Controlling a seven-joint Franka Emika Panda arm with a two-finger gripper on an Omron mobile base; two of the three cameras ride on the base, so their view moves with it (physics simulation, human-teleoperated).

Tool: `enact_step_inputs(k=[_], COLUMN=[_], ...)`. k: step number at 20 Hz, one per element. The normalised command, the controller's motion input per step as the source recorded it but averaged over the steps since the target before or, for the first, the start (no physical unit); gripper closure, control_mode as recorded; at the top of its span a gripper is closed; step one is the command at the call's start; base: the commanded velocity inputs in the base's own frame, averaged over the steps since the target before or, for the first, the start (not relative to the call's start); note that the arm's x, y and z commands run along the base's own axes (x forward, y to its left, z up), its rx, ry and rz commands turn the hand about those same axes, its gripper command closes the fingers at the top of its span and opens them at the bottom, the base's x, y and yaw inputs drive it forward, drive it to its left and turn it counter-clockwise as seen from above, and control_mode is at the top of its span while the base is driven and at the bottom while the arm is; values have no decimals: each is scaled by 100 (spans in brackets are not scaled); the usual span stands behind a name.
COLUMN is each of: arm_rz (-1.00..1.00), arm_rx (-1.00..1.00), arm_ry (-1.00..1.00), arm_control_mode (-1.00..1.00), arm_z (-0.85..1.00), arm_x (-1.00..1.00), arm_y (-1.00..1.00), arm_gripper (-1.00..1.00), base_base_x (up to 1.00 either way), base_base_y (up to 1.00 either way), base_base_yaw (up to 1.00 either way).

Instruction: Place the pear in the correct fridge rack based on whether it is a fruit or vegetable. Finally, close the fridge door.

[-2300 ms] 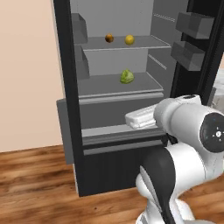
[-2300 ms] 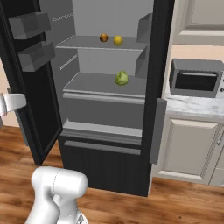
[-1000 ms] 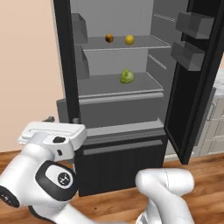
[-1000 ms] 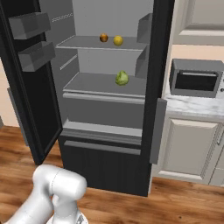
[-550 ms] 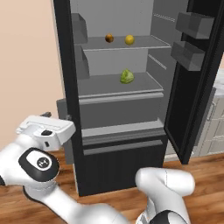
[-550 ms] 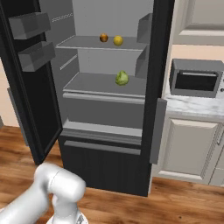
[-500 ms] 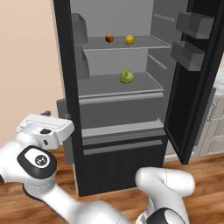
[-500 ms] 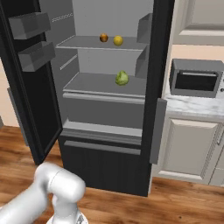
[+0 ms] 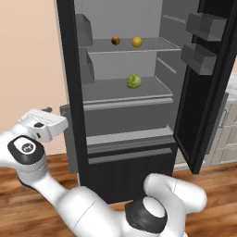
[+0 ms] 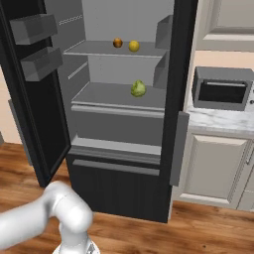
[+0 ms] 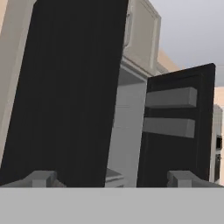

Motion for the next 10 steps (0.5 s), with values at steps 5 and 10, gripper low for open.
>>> enact_step_inputs(k=[5, 10], arm_rz=[-10, -8], arm_rx=[0, 0], arm_ry=[0, 0], arm_control_mode=[-100, -100], arm_z=[-8, -7], arm_x=[65, 70], arm_y=[6, 1], arm_gripper=[-100, -100], base_base_x=[0, 0], base_base_y=[0, 0], base_base_yaw=[0, 0])
